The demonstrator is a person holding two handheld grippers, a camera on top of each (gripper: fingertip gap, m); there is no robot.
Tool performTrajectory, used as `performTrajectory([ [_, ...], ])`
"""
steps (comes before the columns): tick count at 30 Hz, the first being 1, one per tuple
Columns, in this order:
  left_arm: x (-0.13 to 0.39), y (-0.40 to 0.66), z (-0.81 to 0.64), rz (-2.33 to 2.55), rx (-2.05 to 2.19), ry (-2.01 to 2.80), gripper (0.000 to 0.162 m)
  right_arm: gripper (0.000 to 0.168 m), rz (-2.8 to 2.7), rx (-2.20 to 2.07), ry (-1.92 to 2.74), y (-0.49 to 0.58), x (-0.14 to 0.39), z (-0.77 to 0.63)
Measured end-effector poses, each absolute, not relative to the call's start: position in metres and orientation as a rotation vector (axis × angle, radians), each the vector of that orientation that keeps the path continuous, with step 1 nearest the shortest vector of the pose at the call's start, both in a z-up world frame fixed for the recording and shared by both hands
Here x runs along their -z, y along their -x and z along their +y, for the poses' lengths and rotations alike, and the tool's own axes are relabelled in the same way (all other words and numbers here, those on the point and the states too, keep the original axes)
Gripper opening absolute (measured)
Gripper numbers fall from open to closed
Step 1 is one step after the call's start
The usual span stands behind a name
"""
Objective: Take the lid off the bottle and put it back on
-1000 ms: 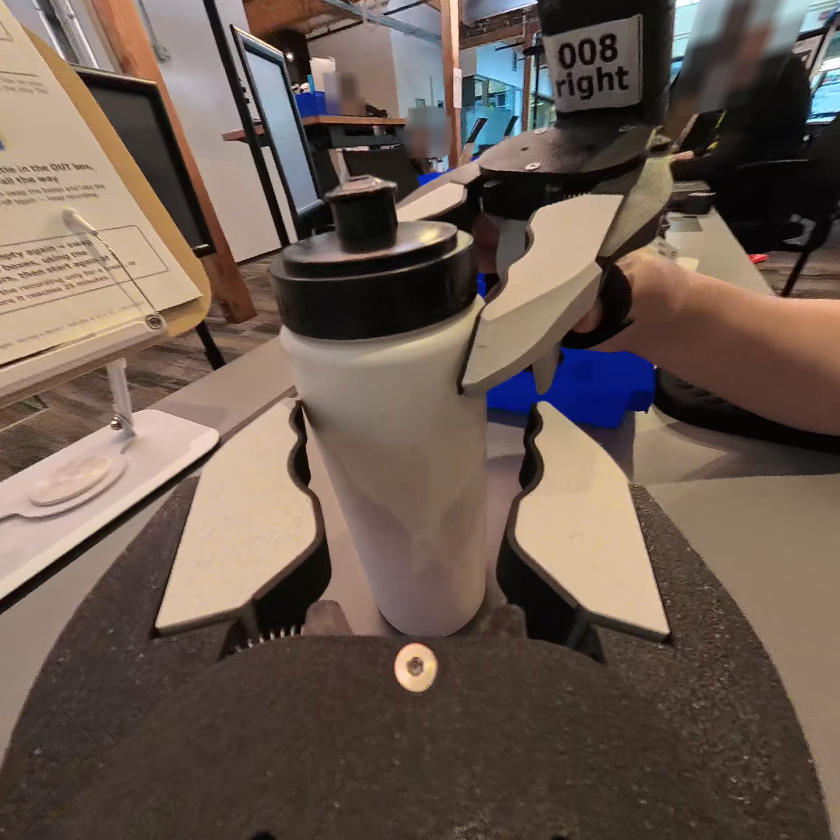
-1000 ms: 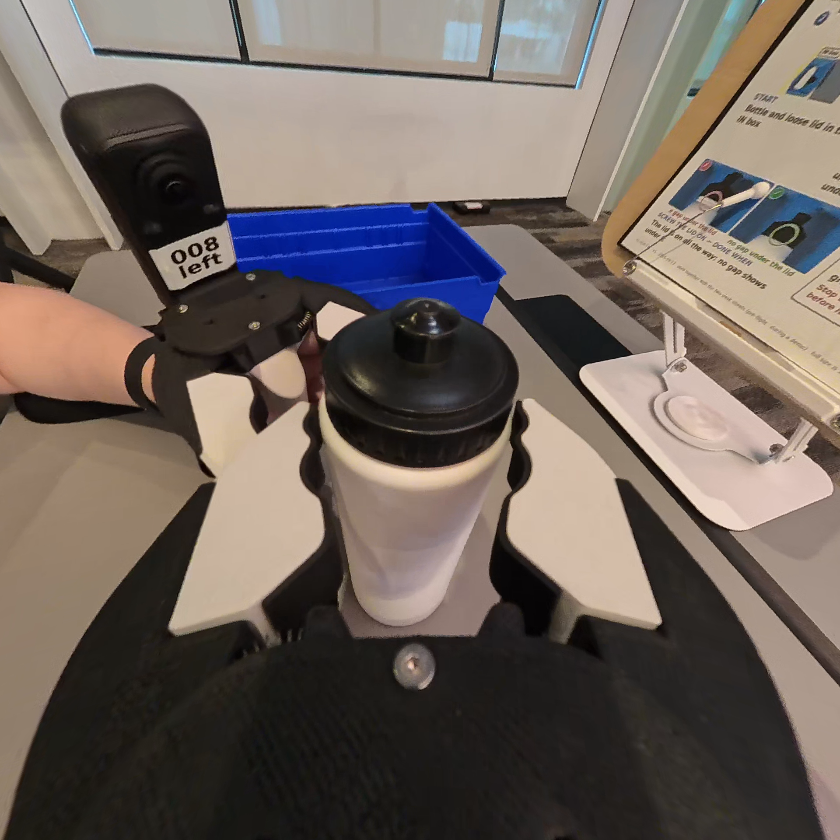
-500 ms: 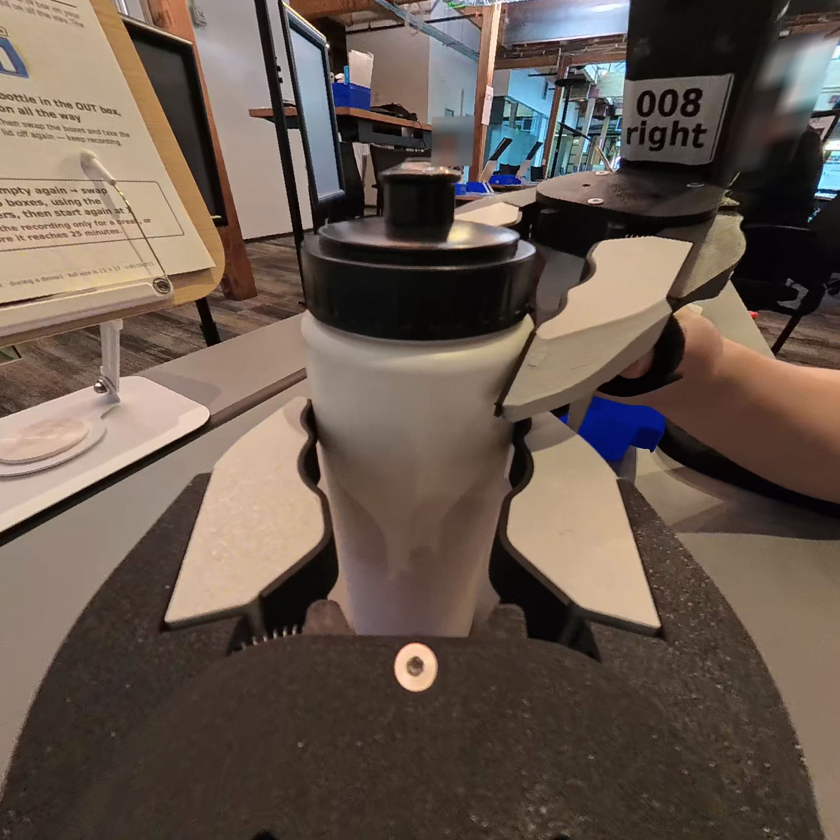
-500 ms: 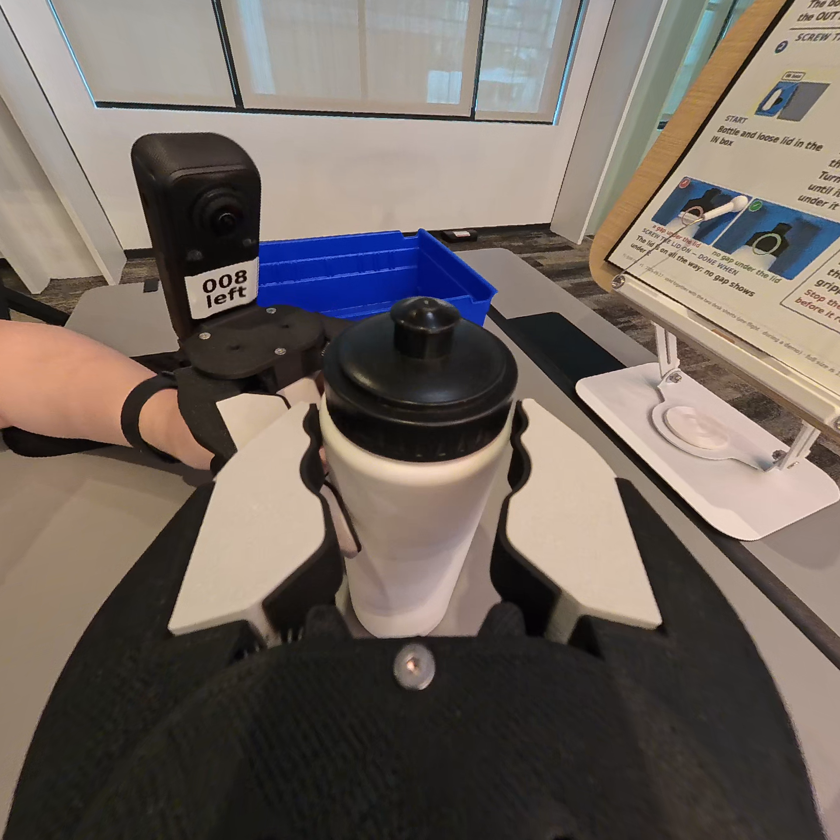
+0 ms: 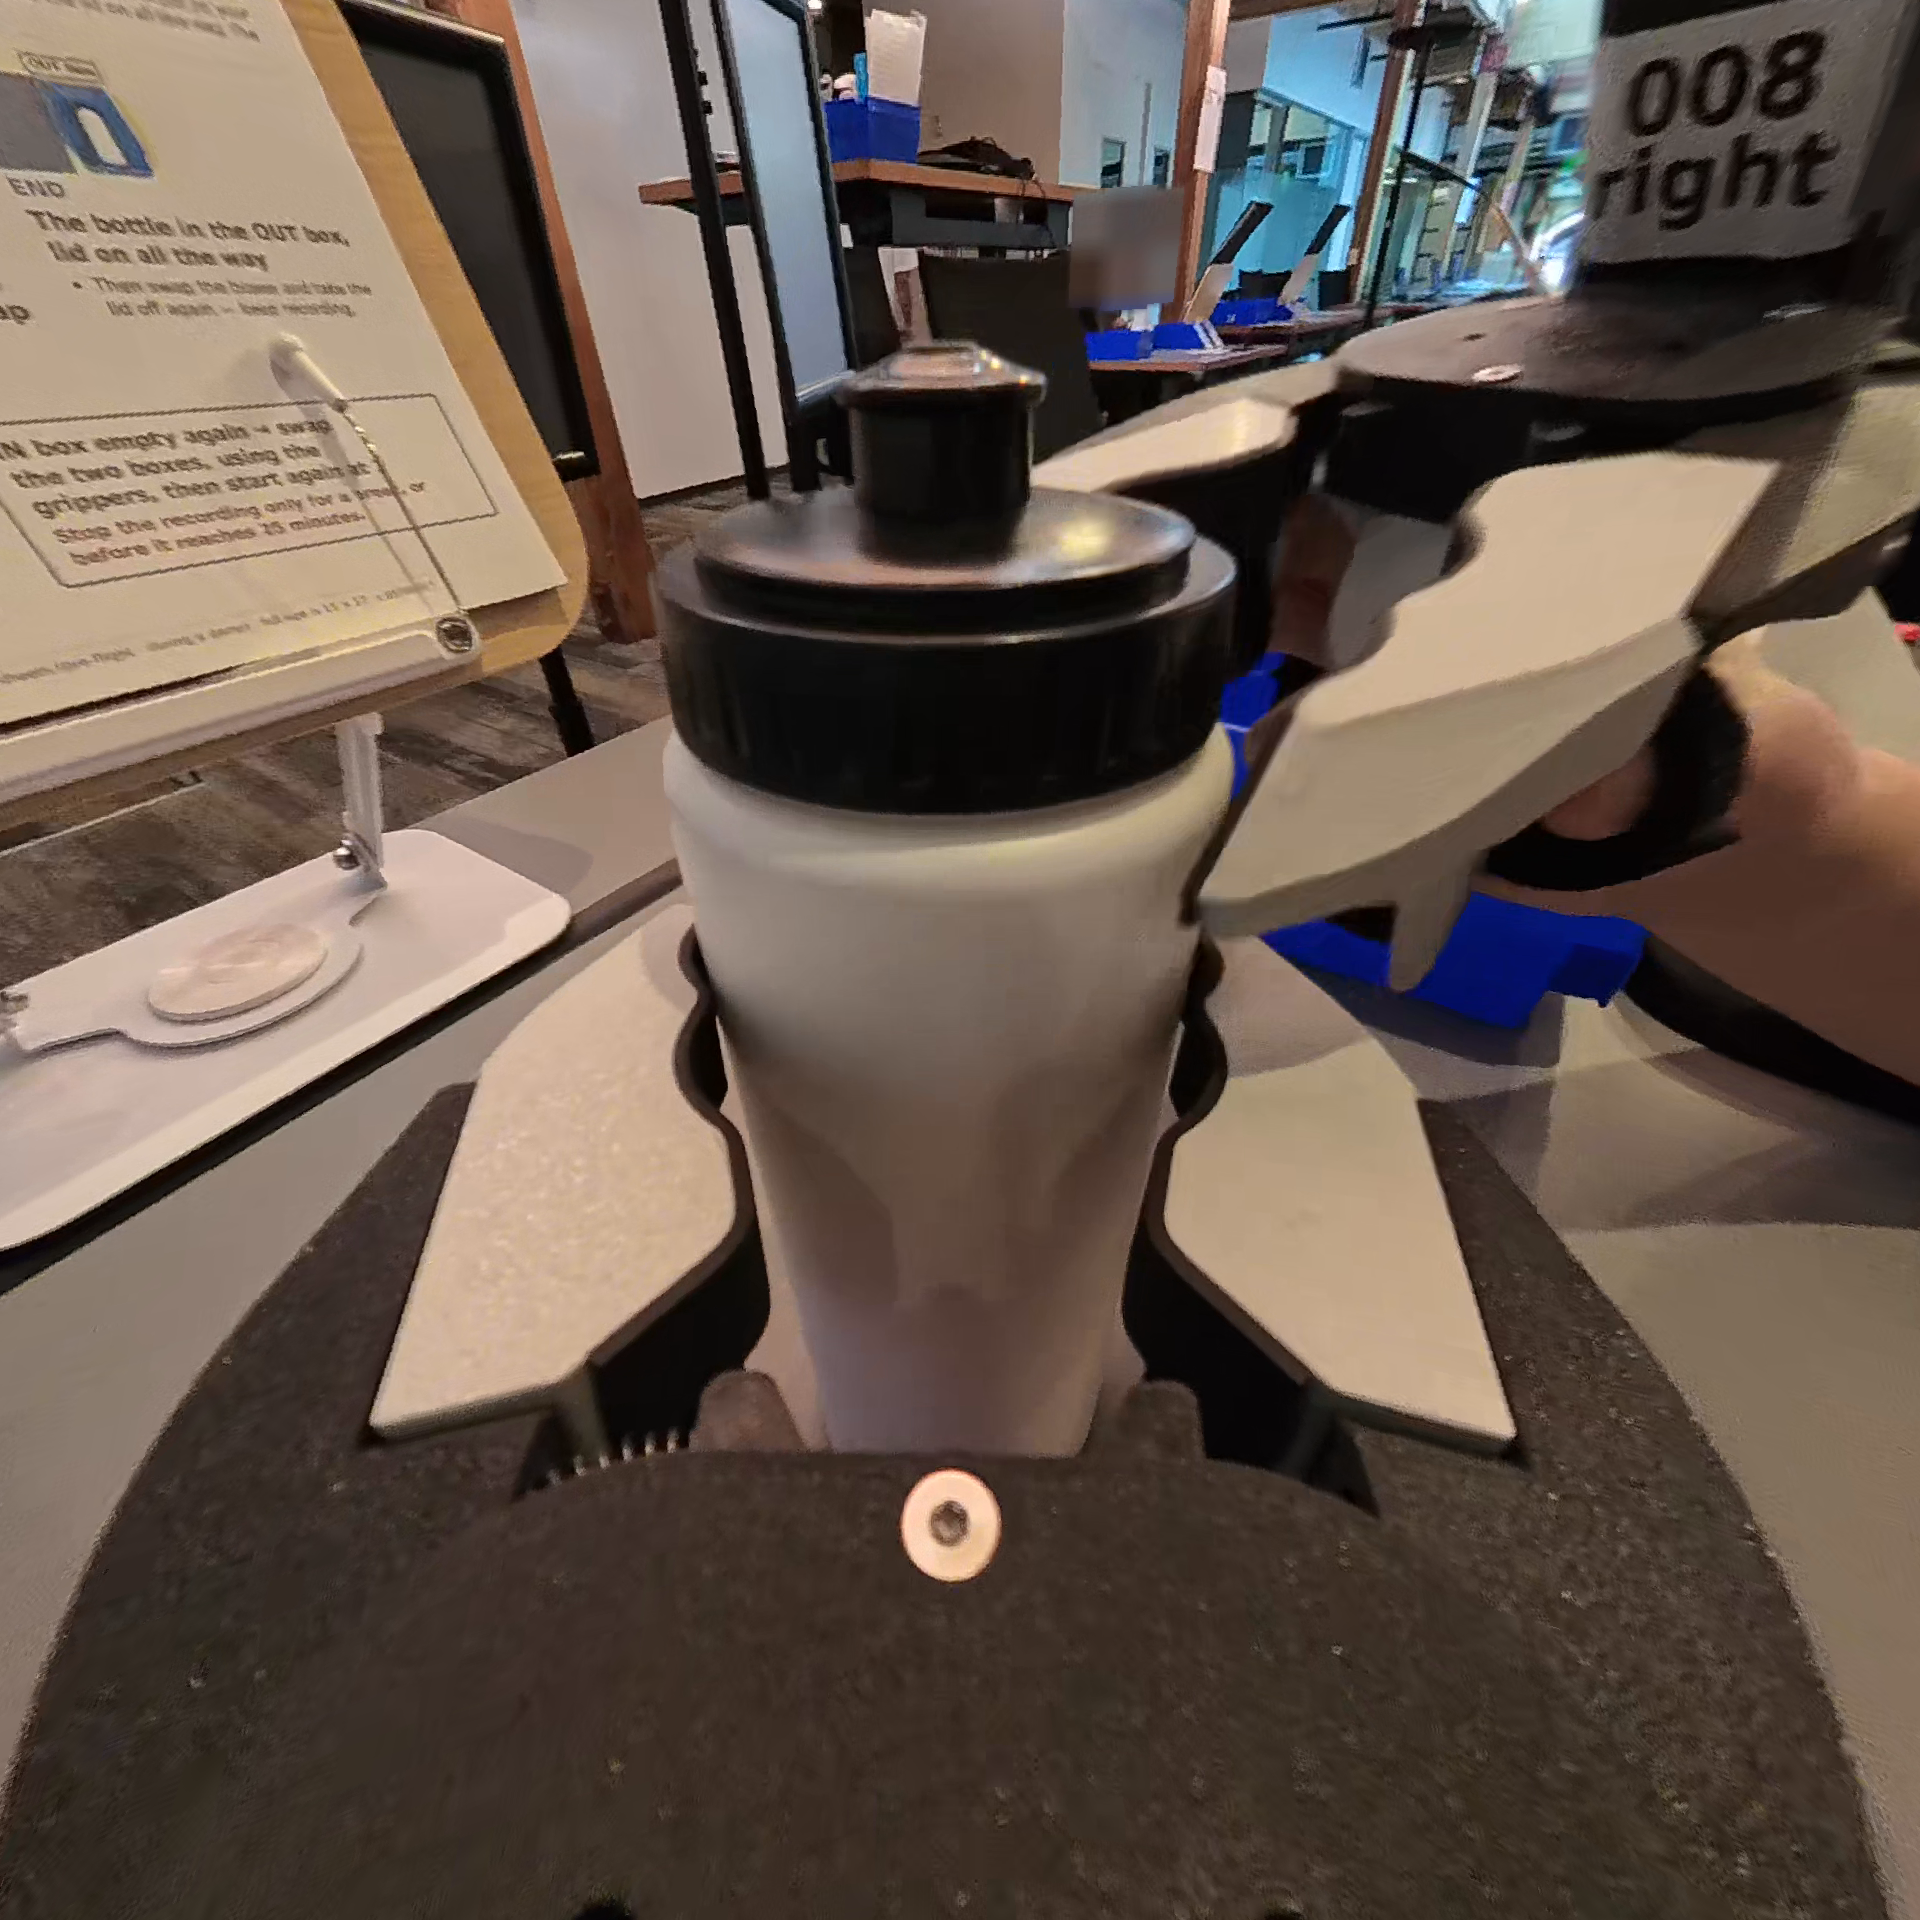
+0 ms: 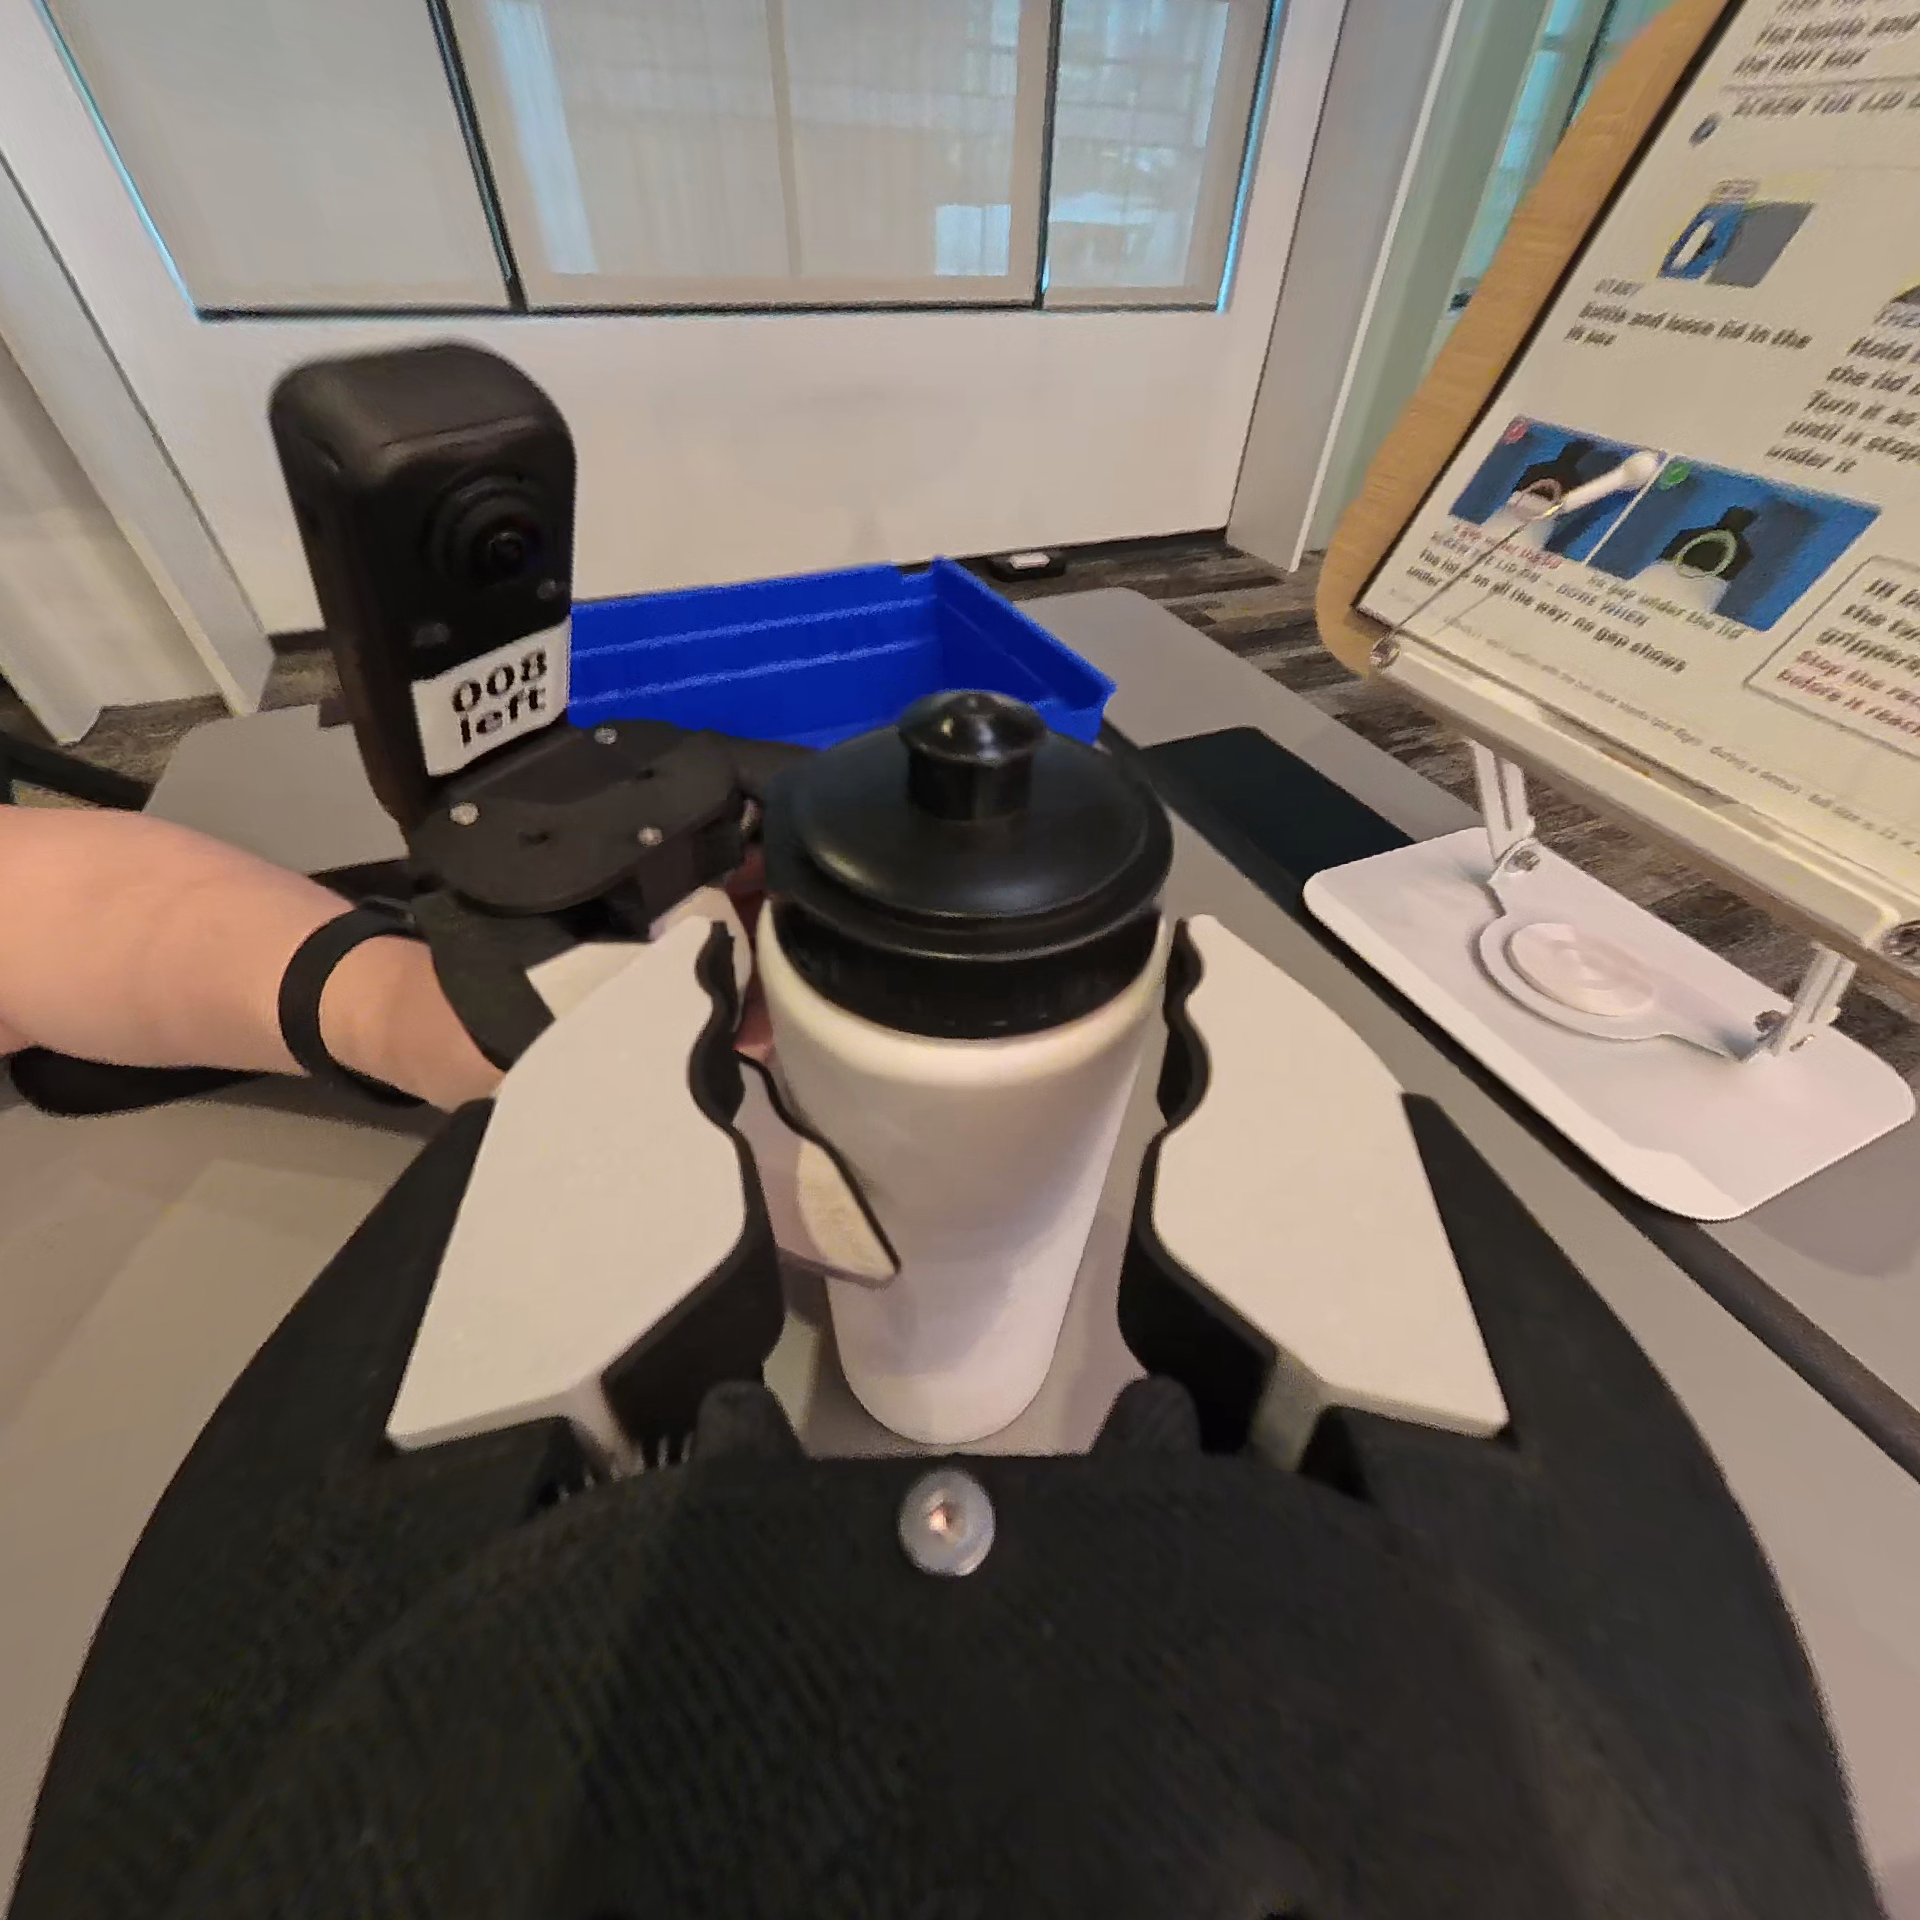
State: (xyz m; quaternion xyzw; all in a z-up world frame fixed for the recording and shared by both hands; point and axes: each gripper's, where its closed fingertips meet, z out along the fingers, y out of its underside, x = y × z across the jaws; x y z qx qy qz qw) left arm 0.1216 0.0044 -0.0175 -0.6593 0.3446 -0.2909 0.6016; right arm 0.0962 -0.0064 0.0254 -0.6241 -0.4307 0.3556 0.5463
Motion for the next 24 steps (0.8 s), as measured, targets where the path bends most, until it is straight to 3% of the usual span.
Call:
performTrajectory([
  [9, 0.018, -0.121, 0.005, 0.709, 0.571, 1.554, 0.085, 0.080, -0.809, -0.650, 1.492, -0.098, -0.039, -0.005],
  [13, 0.018, -0.125, 0.001, 0.708, 0.547, 1.566, 0.086, 0.071, -0.775, -0.698, 1.494, -0.101, -0.044, -0.007],
  [24, 0.018, -0.128, -0.001, 0.713, 0.516, 1.577, 0.086, 0.076, -0.820, -0.766, 1.590, -0.099, -0.036, -0.006],
])
